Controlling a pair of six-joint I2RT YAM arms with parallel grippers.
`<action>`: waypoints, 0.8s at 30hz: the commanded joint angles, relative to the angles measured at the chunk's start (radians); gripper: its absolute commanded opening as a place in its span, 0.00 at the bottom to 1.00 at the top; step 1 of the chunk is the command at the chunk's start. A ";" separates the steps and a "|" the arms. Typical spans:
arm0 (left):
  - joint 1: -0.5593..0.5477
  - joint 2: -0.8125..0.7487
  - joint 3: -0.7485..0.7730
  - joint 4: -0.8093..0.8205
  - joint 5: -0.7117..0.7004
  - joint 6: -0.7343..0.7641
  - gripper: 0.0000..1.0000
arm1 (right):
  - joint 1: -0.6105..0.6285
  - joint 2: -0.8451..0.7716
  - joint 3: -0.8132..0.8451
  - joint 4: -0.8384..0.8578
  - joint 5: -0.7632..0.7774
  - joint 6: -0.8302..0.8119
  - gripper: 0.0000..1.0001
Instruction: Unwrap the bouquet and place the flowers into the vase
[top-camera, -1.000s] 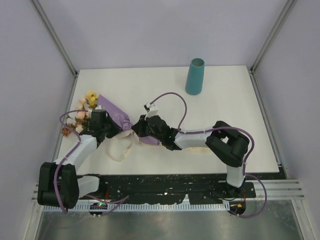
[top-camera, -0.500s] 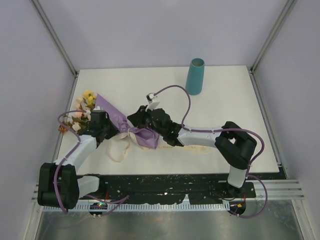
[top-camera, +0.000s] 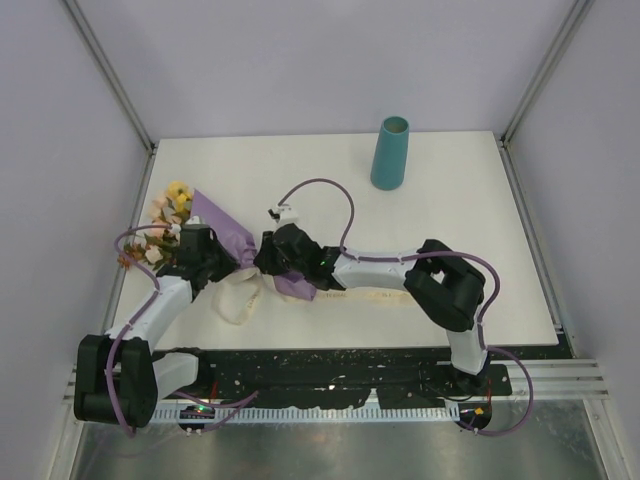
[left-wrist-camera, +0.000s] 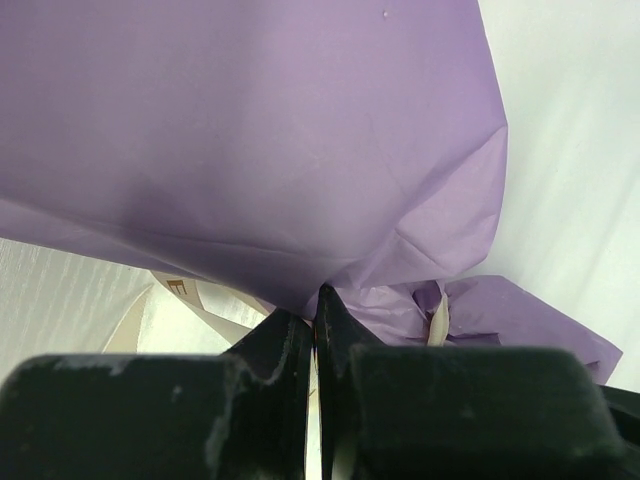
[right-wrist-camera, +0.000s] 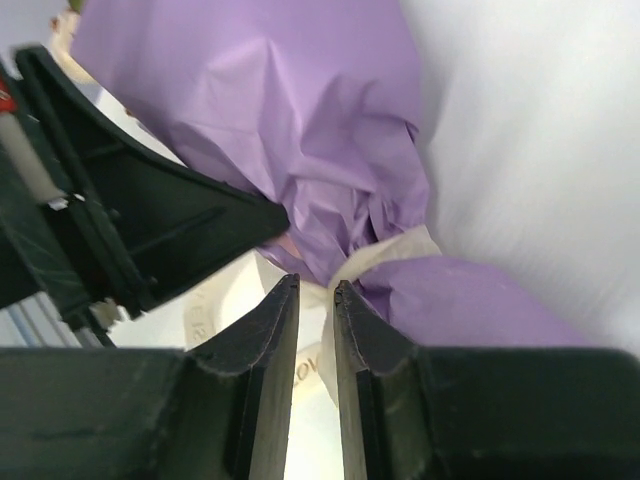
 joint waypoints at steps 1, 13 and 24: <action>0.006 -0.024 -0.010 0.002 0.013 -0.009 0.07 | 0.014 0.011 0.033 -0.073 0.011 -0.010 0.26; 0.006 -0.030 -0.019 0.010 0.016 -0.016 0.07 | 0.024 0.070 0.082 -0.128 0.064 0.009 0.35; 0.006 -0.037 -0.025 0.016 0.027 -0.019 0.07 | 0.033 0.102 0.156 -0.188 0.146 0.024 0.25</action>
